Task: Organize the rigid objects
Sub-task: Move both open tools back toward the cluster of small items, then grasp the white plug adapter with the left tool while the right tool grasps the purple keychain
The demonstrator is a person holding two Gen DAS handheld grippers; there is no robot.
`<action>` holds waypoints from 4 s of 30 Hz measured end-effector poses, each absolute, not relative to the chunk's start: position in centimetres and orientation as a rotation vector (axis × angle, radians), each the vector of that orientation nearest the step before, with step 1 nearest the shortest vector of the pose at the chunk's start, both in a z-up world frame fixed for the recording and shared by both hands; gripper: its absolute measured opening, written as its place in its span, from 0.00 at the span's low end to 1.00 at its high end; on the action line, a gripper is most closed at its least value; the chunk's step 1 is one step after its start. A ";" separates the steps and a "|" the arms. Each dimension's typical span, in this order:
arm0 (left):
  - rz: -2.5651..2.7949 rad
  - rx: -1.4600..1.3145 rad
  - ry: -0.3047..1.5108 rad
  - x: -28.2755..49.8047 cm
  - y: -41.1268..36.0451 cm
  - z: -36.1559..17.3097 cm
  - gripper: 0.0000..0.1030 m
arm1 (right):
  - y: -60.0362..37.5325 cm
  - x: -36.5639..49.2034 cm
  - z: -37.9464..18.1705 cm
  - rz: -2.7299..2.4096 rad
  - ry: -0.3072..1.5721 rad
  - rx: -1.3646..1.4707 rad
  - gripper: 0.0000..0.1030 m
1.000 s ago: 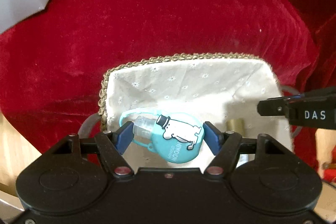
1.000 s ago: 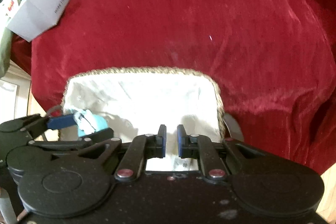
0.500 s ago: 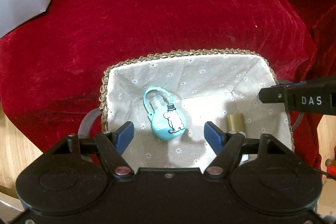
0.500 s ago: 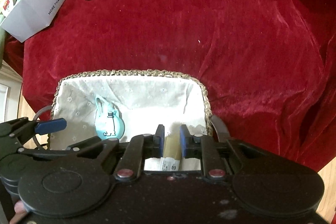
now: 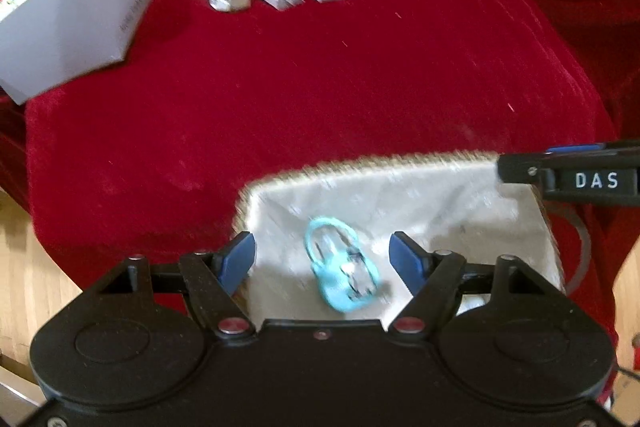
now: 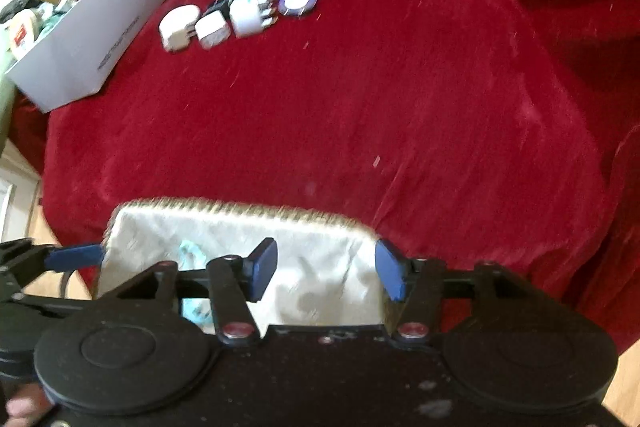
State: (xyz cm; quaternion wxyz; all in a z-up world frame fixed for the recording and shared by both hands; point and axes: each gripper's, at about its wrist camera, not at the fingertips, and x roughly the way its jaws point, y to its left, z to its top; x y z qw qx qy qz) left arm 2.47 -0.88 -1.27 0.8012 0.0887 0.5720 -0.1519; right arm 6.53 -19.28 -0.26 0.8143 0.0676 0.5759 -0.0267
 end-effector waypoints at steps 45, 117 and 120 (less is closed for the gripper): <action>-0.060 0.133 1.172 8.8 1.9 -4.3 0.82 | -23.9 11.5 -1.5 -0.260 1.084 0.047 0.91; -0.266 0.037 1.346 21.0 1.0 -3.8 0.42 | -20.3 25.0 -4.3 -0.056 1.409 0.119 0.40; -0.260 0.052 1.343 20.3 0.8 -3.9 0.43 | -20.4 23.6 -4.2 -0.057 1.416 0.137 0.40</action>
